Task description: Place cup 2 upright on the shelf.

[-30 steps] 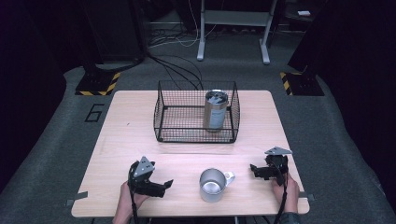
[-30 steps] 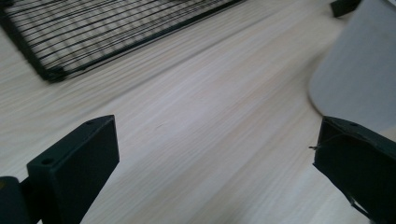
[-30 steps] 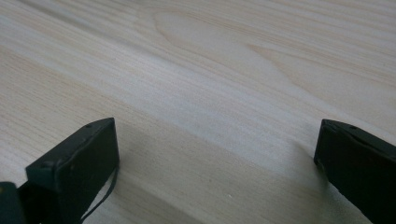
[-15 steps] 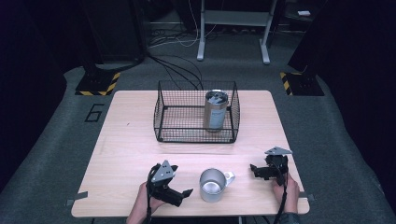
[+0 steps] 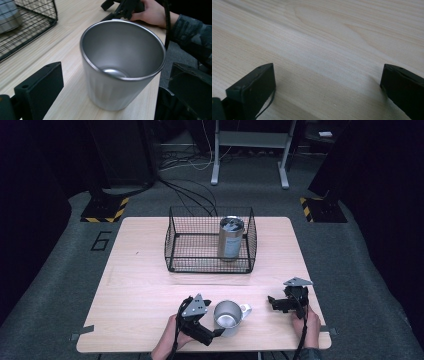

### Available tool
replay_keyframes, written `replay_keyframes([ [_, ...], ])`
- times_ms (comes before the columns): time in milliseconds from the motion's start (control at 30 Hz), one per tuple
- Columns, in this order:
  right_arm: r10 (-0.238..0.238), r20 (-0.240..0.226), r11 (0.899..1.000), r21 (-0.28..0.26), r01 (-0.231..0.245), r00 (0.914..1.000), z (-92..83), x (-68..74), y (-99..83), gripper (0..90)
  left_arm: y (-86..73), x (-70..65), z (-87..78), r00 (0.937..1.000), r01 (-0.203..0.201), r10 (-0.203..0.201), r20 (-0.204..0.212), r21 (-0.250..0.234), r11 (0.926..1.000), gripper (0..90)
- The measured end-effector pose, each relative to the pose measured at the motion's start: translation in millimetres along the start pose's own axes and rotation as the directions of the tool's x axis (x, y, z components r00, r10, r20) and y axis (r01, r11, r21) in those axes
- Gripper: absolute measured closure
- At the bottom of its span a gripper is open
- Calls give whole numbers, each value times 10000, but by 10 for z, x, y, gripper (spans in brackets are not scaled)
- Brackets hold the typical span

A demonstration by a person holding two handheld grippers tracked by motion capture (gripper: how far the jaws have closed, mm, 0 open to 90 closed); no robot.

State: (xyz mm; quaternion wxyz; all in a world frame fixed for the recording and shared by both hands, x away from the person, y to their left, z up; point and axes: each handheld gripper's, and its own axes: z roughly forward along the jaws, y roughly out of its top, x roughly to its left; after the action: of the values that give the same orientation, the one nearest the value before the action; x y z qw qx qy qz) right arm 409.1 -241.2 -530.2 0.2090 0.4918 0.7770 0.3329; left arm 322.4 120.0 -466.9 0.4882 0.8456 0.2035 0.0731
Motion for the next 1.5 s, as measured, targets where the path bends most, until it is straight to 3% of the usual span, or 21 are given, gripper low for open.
replay_keyframes([
  [233, -67, -35, 10000, 32, 67, 10000, -3, -4, -1, 0, 69, -34, 141, 9997, -165, 163, 181, 107, 9998, 1],
  [800, -67, -34, 10000, 29, 67, 10000, -3, -4, -1, 0, 129, -73, 381, 9980, -606, 607, -163, 99, 9981, 43],
  [933, -66, -34, 10000, 31, 67, 10000, -3, -4, -1, 0, 129, -102, 401, 9959, -804, 808, -416, 125, 9967, 52],
  [1367, -66, -34, 10000, 31, 66, 10000, -3, -4, -1, 0, 113, -84, 355, 9961, -794, 783, -405, -259, 9965, 60],
  [1500, -66, -35, 10000, 34, 67, 10000, -3, -4, -1, 0, 122, -64, 293, 9953, -766, 740, -618, -404, 9962, 60],
])
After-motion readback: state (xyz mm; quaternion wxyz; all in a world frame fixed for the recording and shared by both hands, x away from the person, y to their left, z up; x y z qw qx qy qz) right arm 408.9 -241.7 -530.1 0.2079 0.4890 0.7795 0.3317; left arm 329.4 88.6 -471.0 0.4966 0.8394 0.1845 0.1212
